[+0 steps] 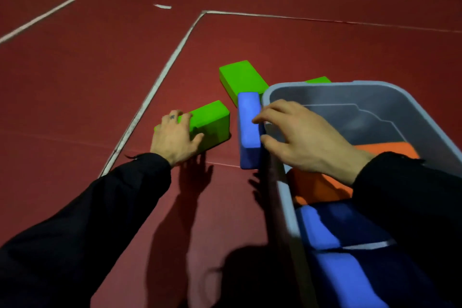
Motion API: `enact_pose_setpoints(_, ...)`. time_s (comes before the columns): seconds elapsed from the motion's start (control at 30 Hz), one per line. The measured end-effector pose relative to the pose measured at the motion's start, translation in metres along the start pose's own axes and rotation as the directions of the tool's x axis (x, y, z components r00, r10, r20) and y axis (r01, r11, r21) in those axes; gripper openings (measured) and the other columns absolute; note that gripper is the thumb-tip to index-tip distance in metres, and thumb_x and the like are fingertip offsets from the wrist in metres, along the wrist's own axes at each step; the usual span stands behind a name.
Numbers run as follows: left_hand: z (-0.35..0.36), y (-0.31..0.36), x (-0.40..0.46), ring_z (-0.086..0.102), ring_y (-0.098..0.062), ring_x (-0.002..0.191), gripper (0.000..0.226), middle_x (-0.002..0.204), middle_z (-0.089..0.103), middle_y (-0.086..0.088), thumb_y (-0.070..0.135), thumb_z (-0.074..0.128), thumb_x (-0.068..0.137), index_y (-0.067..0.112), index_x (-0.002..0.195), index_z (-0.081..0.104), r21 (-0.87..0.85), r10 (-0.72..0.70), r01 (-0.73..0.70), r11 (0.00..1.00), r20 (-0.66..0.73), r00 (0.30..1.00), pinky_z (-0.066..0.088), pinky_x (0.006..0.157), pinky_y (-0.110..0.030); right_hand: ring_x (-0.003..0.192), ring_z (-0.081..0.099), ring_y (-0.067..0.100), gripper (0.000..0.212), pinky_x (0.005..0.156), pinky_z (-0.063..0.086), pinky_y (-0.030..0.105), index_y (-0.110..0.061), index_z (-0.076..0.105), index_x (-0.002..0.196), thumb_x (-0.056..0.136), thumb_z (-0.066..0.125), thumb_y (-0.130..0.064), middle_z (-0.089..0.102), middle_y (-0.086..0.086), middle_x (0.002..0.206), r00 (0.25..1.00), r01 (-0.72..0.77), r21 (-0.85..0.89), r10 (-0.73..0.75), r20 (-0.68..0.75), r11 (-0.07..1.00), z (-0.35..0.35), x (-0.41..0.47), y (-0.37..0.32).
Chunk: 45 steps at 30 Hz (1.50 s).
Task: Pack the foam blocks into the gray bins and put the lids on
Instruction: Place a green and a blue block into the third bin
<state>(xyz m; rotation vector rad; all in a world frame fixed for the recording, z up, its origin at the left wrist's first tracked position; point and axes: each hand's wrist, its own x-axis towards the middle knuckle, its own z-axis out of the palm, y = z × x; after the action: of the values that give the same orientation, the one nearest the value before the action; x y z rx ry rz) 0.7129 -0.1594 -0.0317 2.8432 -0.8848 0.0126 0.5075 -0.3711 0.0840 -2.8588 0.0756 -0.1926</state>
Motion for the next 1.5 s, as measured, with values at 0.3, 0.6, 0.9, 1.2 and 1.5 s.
enact_pose_setpoints(0.3,0.056,-0.063,0.025,0.024,-0.051,0.144,0.115,0.166,0.006,-0.018,0.034,0.079,0.082,0.016,0.161,-0.003,-0.11,-0.152,0.19,0.976,0.285,0.946,0.034,0.113,-0.061,0.138,0.045,0.041,0.091,0.104,0.042,0.043,0.006,0.01,0.157,0.096,0.06,-0.038,0.028,0.025,0.16,0.763,-0.388,-0.271,0.472,0.441,0.881,0.097,0.097,-0.041)
enact_pose_setpoints(0.6,0.066,-0.073,0.024,0.033,-0.053,0.131,0.121,0.159,0.01,-0.022,0.027,0.081,0.079,0.011,0.16,-0.007,-0.051,-0.092,0.106,0.993,0.235,0.968,0.041,0.103,-0.06,0.136,0.041,0.049,0.073,0.105,0.041,0.047,-0.02,0.027,0.154,0.093,0.064,-0.035,0.01,0.036,0.163,0.775,-0.6,-0.321,0.632,-0.007,0.733,0.213,0.094,-0.024)
enact_pose_setpoints(0.9,-0.012,-0.081,-0.03,0.049,-0.042,0.123,0.092,0.131,0.054,-0.023,0.051,0.076,0.066,0.01,0.143,0.044,-0.507,-0.357,0.179,0.843,-0.279,0.892,0.038,0.107,-0.051,0.108,0.058,0.046,0.078,0.084,0.052,0.046,-0.023,0.042,0.139,0.07,0.075,-0.042,0.041,0.016,0.136,0.884,-0.41,0.243,0.448,-0.131,0.879,0.116,0.132,-0.064)
enact_pose_setpoints(1.2,-0.182,-0.009,-0.048,0.045,-0.023,0.134,0.09,0.145,0.05,-0.011,0.061,0.066,0.077,0.019,0.151,0.038,-0.522,-0.183,-0.204,0.828,-0.596,0.782,0.031,0.12,-0.034,0.12,0.056,0.026,0.086,0.106,0.045,0.034,-0.01,0.046,0.145,0.063,0.062,-0.033,0.051,0.012,0.131,0.857,-0.033,0.156,0.108,-0.503,0.987,-0.111,0.082,-0.032)
enact_pose_setpoints(1.5,-0.216,0.182,-0.067,0.056,-0.036,0.113,0.101,0.131,0.056,-0.019,0.056,0.057,0.068,0.008,0.154,0.034,-0.159,0.361,-0.538,0.828,-0.584,0.727,0.047,0.089,-0.047,0.116,0.051,0.034,0.085,0.1,0.044,0.052,-0.016,0.041,0.143,0.06,0.055,-0.021,0.051,0.014,0.132,0.818,-0.281,-0.035,0.22,-0.531,0.959,-0.207,-0.086,0.098)
